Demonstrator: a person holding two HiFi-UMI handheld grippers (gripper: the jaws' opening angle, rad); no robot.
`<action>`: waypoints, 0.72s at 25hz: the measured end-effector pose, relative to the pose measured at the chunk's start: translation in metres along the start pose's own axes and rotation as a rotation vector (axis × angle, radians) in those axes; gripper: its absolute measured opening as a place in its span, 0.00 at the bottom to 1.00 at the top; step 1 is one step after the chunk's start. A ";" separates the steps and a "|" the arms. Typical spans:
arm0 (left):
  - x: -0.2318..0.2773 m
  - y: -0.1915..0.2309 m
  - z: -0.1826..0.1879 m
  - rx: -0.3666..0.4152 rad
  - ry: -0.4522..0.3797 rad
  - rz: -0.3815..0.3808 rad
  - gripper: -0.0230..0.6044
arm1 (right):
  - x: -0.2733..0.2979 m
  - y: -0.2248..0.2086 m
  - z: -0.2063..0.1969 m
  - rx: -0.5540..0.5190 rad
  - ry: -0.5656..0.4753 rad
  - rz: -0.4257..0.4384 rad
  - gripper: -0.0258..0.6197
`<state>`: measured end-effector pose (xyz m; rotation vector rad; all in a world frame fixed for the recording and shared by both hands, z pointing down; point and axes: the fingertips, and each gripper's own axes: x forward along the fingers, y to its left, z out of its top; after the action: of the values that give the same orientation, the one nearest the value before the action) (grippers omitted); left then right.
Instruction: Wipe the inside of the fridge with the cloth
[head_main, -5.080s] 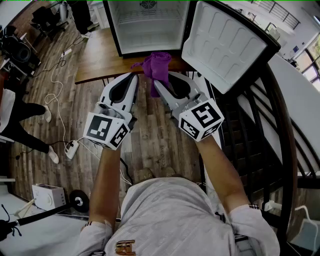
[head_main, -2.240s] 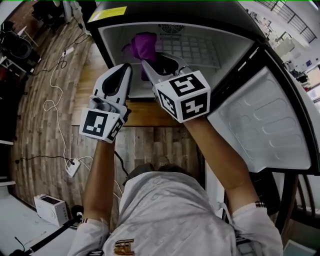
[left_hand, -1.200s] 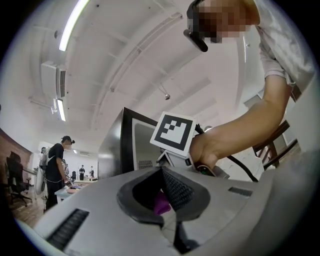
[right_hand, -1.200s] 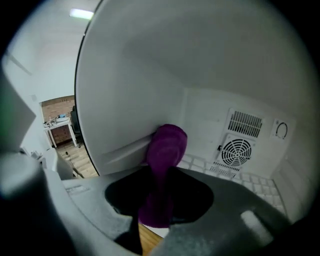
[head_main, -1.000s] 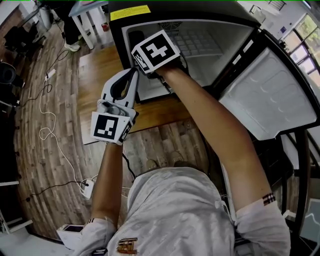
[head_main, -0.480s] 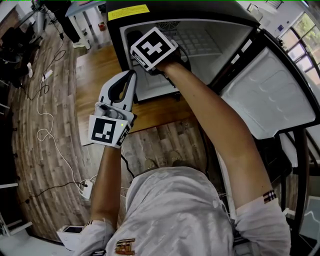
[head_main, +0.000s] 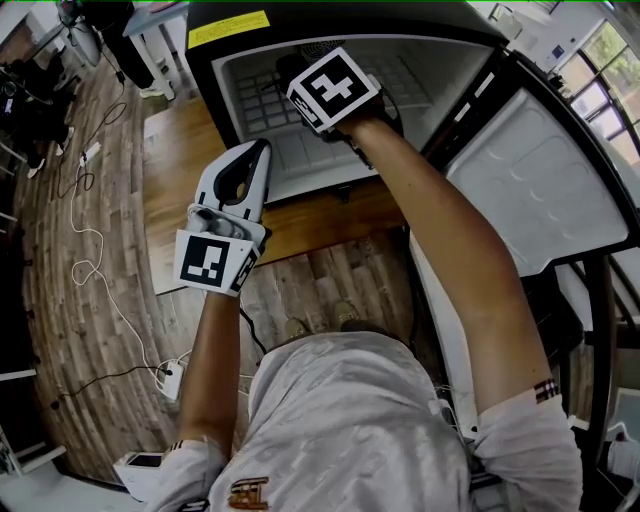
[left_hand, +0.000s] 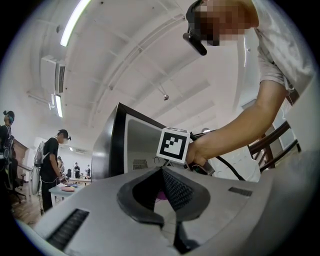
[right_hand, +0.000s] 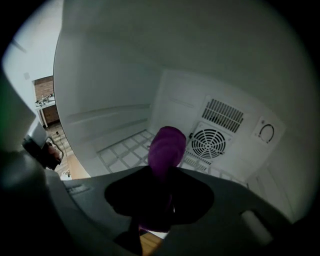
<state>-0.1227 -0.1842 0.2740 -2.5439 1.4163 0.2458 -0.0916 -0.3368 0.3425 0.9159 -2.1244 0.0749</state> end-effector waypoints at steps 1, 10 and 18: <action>0.004 -0.003 -0.001 0.000 0.001 -0.004 0.04 | -0.001 -0.007 -0.004 0.003 0.002 -0.006 0.22; 0.021 -0.016 -0.003 -0.006 0.004 -0.027 0.04 | -0.019 -0.053 -0.032 0.039 0.023 -0.053 0.22; 0.033 -0.026 -0.008 -0.008 0.012 -0.038 0.04 | -0.031 -0.109 -0.064 0.092 0.062 -0.132 0.22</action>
<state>-0.0834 -0.2000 0.2767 -2.5803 1.3725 0.2309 0.0317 -0.3766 0.3376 1.0920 -2.0116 0.1332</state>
